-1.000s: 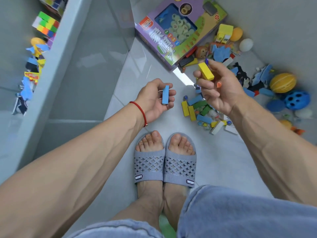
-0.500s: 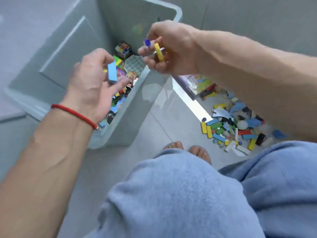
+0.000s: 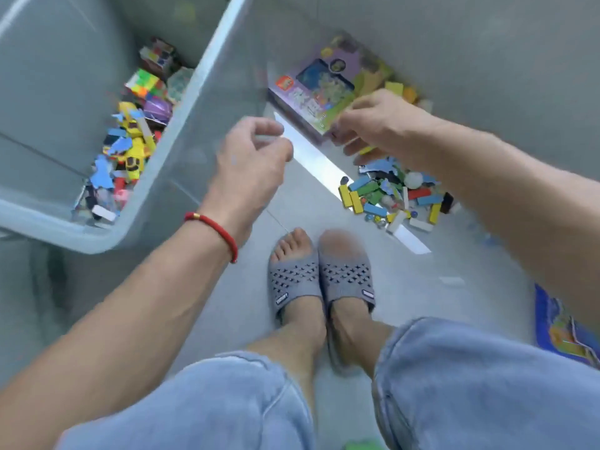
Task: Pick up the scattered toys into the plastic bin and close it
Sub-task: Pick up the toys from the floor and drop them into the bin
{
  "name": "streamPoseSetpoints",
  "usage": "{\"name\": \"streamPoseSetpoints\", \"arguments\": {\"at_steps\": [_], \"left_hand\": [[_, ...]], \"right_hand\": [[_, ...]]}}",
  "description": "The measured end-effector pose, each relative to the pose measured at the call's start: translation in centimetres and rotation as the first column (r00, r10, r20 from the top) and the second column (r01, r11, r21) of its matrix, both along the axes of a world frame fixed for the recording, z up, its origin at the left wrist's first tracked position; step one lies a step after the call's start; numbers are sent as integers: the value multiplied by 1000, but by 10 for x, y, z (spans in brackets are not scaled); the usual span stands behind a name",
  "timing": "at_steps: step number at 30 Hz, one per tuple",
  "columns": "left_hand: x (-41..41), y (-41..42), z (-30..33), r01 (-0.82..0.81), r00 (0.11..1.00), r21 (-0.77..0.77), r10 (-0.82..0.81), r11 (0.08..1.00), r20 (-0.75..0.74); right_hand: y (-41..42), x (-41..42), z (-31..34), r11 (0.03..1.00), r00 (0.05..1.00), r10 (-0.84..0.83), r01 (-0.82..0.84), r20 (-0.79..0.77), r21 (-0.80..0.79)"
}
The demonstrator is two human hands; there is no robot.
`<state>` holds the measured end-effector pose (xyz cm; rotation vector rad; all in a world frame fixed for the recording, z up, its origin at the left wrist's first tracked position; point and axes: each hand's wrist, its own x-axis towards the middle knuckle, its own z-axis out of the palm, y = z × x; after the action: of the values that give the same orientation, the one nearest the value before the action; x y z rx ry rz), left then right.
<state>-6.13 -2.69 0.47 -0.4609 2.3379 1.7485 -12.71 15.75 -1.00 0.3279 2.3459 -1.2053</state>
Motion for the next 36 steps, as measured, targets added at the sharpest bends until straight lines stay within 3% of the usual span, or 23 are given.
{"name": "streamPoseSetpoints", "arguments": {"at_steps": [3,6,13,17,21,24,26,29,32,36], "left_hand": [[7,33,-66,253,955,-66,-238,965,175],[9,55,-118,394,897,-95,-359,914,258],[-11,87,-168,239,920,39,-239,970,311],[-22,96,-175,257,911,59,-262,965,320],[-29,111,-169,210,890,173,-262,962,372],[-34,123,-162,-22,821,466,-250,884,513],[-40,124,-160,-165,790,550,-224,819,571],[-49,113,-161,-251,767,500,-145,829,625],[-55,98,-161,-281,766,491,-115,825,632],[-58,88,-162,-261,787,486,-108,834,607]], "right_hand": [[64,38,-69,959,990,-142,141,-12,246],[95,79,-133,892,950,-303,311,-77,327],[82,104,-209,822,876,-397,472,-274,319],[84,99,-212,845,912,-308,392,-270,362],[83,95,-190,863,882,-326,424,-340,276],[64,85,-165,952,896,-244,294,-370,83],[59,73,-160,973,885,-165,218,-436,74],[75,41,-180,920,856,55,157,-514,359],[88,3,-203,727,883,348,-41,-316,686],[83,-21,-227,596,840,479,-101,-253,796]]}}
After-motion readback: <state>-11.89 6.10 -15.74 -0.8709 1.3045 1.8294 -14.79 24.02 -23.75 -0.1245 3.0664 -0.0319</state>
